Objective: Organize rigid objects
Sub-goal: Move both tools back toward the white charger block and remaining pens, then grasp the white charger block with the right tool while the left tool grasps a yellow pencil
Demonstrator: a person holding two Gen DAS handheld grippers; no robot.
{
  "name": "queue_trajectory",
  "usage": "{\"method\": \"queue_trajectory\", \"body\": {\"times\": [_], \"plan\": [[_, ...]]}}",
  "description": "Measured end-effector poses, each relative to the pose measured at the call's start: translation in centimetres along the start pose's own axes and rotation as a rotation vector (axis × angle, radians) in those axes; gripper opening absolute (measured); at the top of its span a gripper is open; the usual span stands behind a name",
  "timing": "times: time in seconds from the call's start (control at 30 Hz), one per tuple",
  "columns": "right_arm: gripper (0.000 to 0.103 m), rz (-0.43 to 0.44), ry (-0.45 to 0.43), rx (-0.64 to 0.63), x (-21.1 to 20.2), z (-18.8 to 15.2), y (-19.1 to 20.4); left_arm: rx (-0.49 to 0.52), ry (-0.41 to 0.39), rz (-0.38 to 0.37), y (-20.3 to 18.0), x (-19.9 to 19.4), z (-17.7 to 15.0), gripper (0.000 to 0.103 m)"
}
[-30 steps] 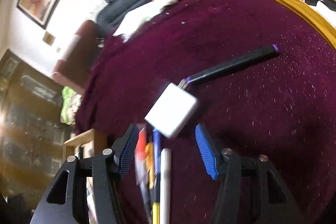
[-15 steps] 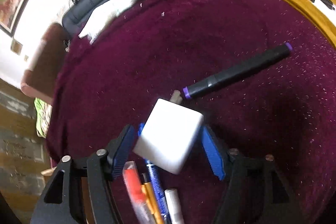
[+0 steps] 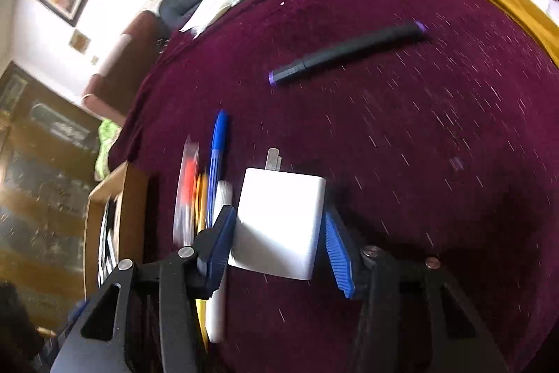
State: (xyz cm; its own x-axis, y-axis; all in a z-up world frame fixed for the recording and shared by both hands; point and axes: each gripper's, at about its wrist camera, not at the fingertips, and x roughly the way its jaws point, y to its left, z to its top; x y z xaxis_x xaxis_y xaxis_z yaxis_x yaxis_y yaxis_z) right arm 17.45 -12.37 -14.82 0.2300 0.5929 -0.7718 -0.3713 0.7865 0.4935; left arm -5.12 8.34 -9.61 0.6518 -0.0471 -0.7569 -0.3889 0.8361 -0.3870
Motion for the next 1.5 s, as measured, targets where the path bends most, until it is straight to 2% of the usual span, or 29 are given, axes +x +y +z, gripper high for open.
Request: {"method": "queue_trajectory", "body": {"times": [0.17, 0.3, 0.37, 0.43, 0.53, 0.6, 0.67, 0.73, 0.83, 0.97, 1.07, 1.2, 1.27, 1.33, 1.4, 1.5], "plan": [[0.049, 0.006, -0.047, -0.035, -3.1, -3.7, -1.9, 0.075, 0.07, -0.021, -3.3, 2.2, -0.4, 0.07], [0.049, 0.023, -0.095, -0.041, -4.8, -5.9, -3.4, 0.127, 0.176, -0.054, -5.6, 5.1, -0.9, 0.068], [0.049, 0.042, -0.112, -0.059, -5.0, -6.3, -3.6, 0.142, 0.226, -0.064, -6.5, 6.6, -1.1, 0.06], [0.049, 0.061, -0.127, -0.06, -5.0, -6.4, -3.8, 0.157, 0.287, -0.047, -7.1, 8.0, -1.3, 0.041], [0.049, 0.081, -0.14, -0.055, -5.0, -6.4, -4.2, 0.181, 0.307, -0.035, -7.4, 8.8, -1.7, 0.039], [0.049, 0.093, -0.141, -0.05, -5.0, -6.5, -4.4, 0.203, 0.29, -0.009, -7.7, 8.8, -1.7, 0.038], [0.049, 0.098, -0.143, -0.047, -5.0, -6.5, -4.4, 0.234, 0.284, 0.03, -8.1, 9.1, -1.8, 0.028], [0.049, 0.094, -0.144, -0.05, -5.0, -6.6, -4.4, 0.273, 0.321, 0.072, -8.2, 10.1, -2.2, 0.013], [0.049, 0.083, -0.144, -0.059, -5.0, -6.6, -4.2, 0.308, 0.331, 0.082, -8.1, 9.7, -2.4, 0.01], [0.049, 0.078, -0.147, -0.061, -5.0, -6.7, -4.1, 0.298, 0.352, 0.045, -7.3, 8.7, -3.1, 0.01], [0.049, 0.067, -0.147, -0.067, -4.9, -6.7, -3.9, 0.318, 0.341, 0.052, -7.7, 9.2, -3.2, 0.011], [0.049, 0.041, -0.15, -0.086, -4.8, -6.8, -3.4, 0.401, 0.305, 0.095, -9.3, 10.1, -3.0, 0.01], [0.049, 0.031, -0.15, -0.095, -4.7, -6.8, -3.3, 0.409, 0.277, 0.119, -9.4, 9.6, -3.2, 0.009], [0.049, 0.029, -0.152, -0.099, -4.8, -6.9, -3.2, 0.435, 0.187, 0.162, -9.7, 7.8, -4.0, 0.009], [0.049, 0.033, -0.153, -0.091, -4.8, -6.8, -3.3, 0.439, 0.114, 0.169, -10.1, 5.9, -4.8, 0.009], [0.048, 0.041, -0.153, -0.072, -4.9, -6.9, -3.6, 0.434, 0.05, 0.187, -10.3, 4.0, -5.7, 0.009]]}}
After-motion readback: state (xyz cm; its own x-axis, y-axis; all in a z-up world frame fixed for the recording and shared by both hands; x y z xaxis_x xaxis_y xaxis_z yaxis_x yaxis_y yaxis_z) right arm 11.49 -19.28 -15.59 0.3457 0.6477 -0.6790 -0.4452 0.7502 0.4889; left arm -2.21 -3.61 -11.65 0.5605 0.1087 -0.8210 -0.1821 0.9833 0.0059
